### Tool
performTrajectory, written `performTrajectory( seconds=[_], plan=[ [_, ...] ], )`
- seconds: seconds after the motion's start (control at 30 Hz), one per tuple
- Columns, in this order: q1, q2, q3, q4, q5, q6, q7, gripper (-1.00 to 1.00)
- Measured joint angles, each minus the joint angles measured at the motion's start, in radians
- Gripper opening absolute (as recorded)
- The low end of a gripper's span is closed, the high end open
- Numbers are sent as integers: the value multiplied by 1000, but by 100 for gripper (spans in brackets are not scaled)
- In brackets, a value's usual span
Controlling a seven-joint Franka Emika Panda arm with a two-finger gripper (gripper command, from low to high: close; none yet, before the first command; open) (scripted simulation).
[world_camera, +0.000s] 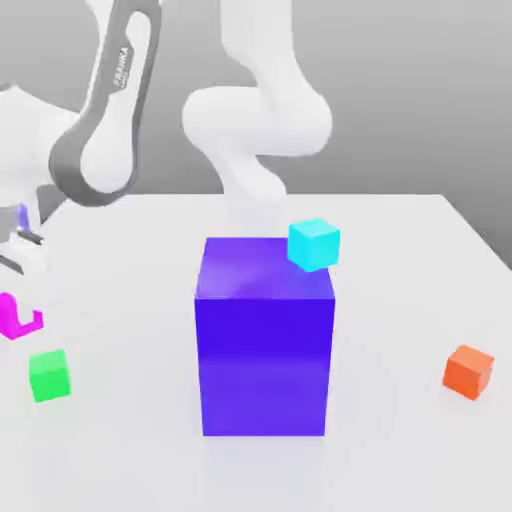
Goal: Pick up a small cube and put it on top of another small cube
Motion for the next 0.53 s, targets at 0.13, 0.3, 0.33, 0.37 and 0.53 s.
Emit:
performTrajectory(
  seconds=[0.13, 0.3, 0.33, 0.37, 0.53],
  plan=[
    [-5, 46, 22, 1, 77, 19, -55, -100],
    [-26, 113, 64, 4, 165, 41, -119, -100],
    [-31, 127, 73, 4, 181, 46, -131, -100],
    [-37, 141, 84, 4, 195, 51, -141, -100],
    [-57, 194, 119, 5, 236, 70, -171, 100]
  ],
)
